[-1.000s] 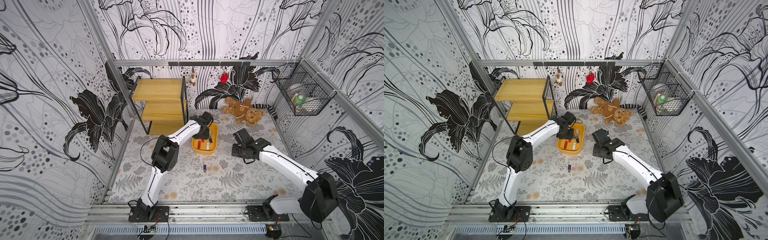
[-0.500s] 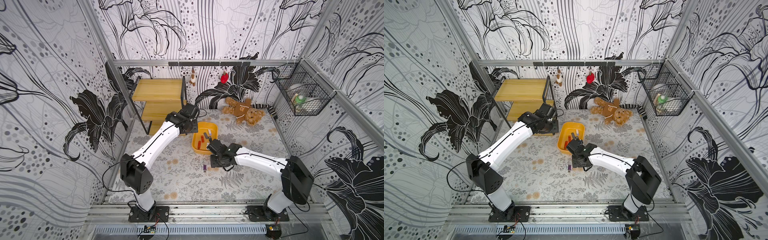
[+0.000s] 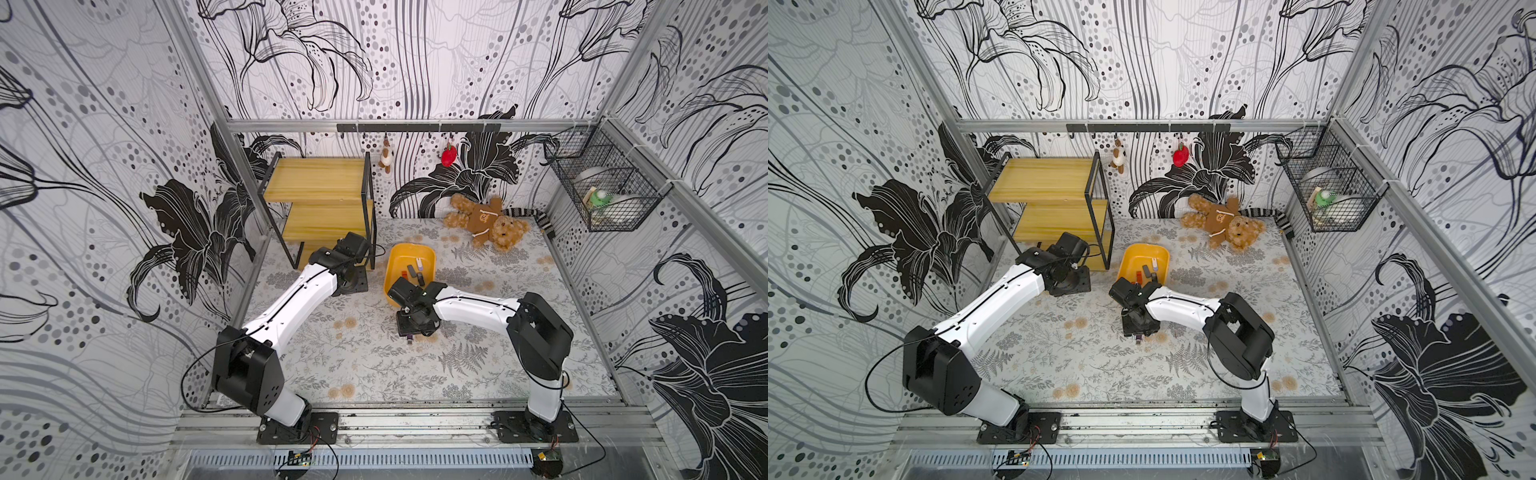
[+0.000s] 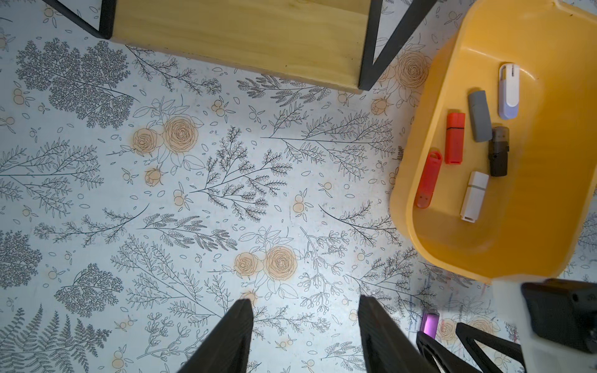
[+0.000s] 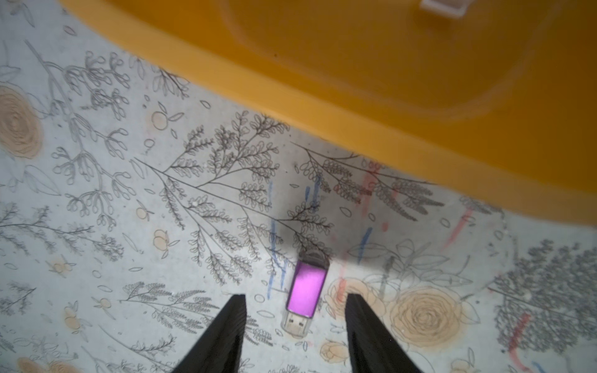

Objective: Put the usb flash drive into the storage box
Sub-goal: Pick up the USB flash from the center of the board.

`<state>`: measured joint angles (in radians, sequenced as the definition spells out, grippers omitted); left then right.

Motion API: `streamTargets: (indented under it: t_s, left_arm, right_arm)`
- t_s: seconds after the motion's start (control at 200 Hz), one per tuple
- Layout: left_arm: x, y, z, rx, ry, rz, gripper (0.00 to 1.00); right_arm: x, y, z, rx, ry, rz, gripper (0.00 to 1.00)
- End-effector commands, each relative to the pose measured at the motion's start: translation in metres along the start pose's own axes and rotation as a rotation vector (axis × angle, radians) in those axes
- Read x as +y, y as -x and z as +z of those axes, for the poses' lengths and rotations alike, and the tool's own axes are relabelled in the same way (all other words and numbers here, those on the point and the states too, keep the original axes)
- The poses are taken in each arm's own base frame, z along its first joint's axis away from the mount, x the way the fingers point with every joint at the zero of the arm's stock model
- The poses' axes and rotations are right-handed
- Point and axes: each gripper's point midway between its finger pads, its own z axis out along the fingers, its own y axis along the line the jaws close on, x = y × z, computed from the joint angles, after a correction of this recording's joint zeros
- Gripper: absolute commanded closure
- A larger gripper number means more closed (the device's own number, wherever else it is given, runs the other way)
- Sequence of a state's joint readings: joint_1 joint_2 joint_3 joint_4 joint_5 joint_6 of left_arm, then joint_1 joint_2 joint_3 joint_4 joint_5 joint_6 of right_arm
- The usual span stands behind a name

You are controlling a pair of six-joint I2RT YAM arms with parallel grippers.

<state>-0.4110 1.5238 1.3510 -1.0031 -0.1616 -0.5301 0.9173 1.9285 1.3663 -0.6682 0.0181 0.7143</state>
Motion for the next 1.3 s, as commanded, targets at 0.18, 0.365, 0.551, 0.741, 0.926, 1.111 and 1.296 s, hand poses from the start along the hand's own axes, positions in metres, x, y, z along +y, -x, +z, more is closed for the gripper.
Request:
streamTargets:
  t_s: [0.18,0.365,0.551,0.741,0.926,1.111,1.296]
  left_arm:
    - [0.013,0.0,0.001,-0.028,0.008,-0.029,0.42]
    - [0.011,0.003,0.0,-0.031,-0.001,-0.029,0.43]
    - [0.009,0.009,-0.002,-0.037,-0.005,-0.025,0.42]
    - [0.009,0.009,-0.001,-0.032,-0.003,-0.02,0.42]
    - [0.01,0.006,0.001,-0.028,-0.003,-0.021,0.43]
    - [0.01,0.004,0.003,-0.023,-0.006,-0.021,0.42]
    - [0.009,0.004,0.003,-0.02,-0.011,-0.02,0.43]
  right_arm:
    - [-0.005,-0.023,0.013,0.078,-0.065,-0.028,0.47]
    - [-0.006,-0.027,0.018,0.095,-0.082,-0.032,0.51]
    - [-0.008,-0.029,0.023,0.106,-0.112,-0.036,0.53]
    - [-0.01,-0.033,0.027,0.115,-0.121,-0.034,0.59]
    - [-0.014,-0.034,0.025,0.118,-0.143,-0.036,0.71]
    - [-0.014,-0.037,0.027,0.134,-0.139,-0.046,0.81]
    - [-0.012,-0.036,0.019,0.123,-0.124,-0.052,1.0]
